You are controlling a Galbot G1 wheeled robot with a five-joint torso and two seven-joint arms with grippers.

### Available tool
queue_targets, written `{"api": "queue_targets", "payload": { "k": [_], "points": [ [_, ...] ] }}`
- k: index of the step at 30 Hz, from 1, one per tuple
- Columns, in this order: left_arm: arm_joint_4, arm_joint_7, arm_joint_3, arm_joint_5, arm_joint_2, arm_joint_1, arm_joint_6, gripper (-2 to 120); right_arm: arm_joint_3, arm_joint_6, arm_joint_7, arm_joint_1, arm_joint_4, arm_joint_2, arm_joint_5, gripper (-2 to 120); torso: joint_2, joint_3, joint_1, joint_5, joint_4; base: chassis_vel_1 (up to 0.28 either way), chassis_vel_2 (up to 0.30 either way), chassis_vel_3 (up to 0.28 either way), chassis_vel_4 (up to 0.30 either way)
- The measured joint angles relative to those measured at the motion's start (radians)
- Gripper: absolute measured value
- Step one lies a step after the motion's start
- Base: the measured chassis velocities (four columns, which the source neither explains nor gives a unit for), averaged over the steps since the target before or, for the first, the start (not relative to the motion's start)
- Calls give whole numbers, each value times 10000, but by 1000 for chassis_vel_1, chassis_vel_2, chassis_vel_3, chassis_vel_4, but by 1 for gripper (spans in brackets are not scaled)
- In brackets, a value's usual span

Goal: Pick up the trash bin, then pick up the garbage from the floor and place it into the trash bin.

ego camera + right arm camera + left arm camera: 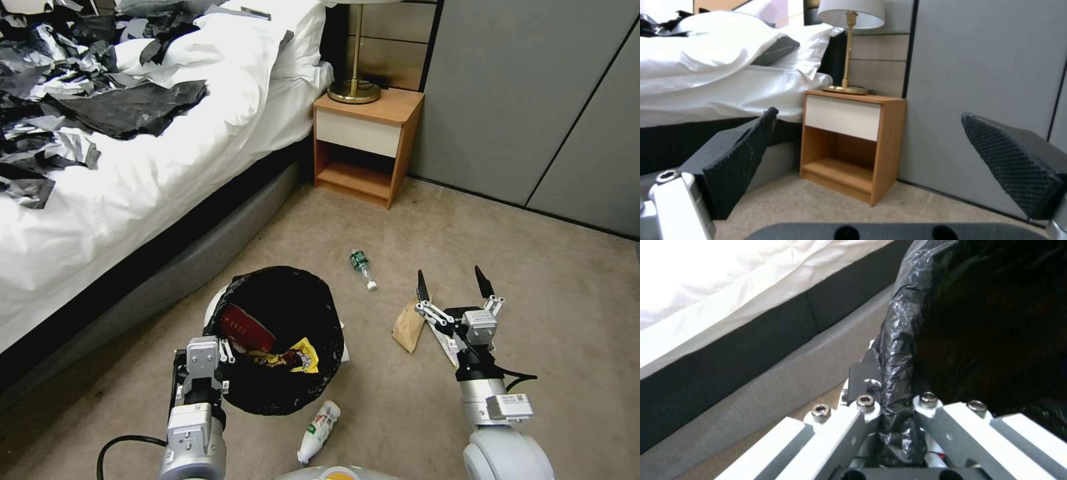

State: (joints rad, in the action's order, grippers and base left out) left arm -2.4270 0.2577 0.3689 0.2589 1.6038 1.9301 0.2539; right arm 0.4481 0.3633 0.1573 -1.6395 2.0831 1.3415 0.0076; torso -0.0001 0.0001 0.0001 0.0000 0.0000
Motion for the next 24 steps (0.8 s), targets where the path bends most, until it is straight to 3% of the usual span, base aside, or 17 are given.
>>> {"api": "queue_targets", "payload": {
  "k": [15, 24],
  "points": [
    [8, 4, 9, 3, 5, 12, -33, 0, 22, 40, -8, 170, -143, -1, 16, 100, 0, -1, -1, 0, -1, 0, 0, 0, 0],
    [18, 23, 10, 26, -5, 54, -76, 0, 389, -373, -90, 1151, -1191, -223, 22, 100, 0, -1, -1, 1, 0, 0, 0, 0, 0]
  ]
}}
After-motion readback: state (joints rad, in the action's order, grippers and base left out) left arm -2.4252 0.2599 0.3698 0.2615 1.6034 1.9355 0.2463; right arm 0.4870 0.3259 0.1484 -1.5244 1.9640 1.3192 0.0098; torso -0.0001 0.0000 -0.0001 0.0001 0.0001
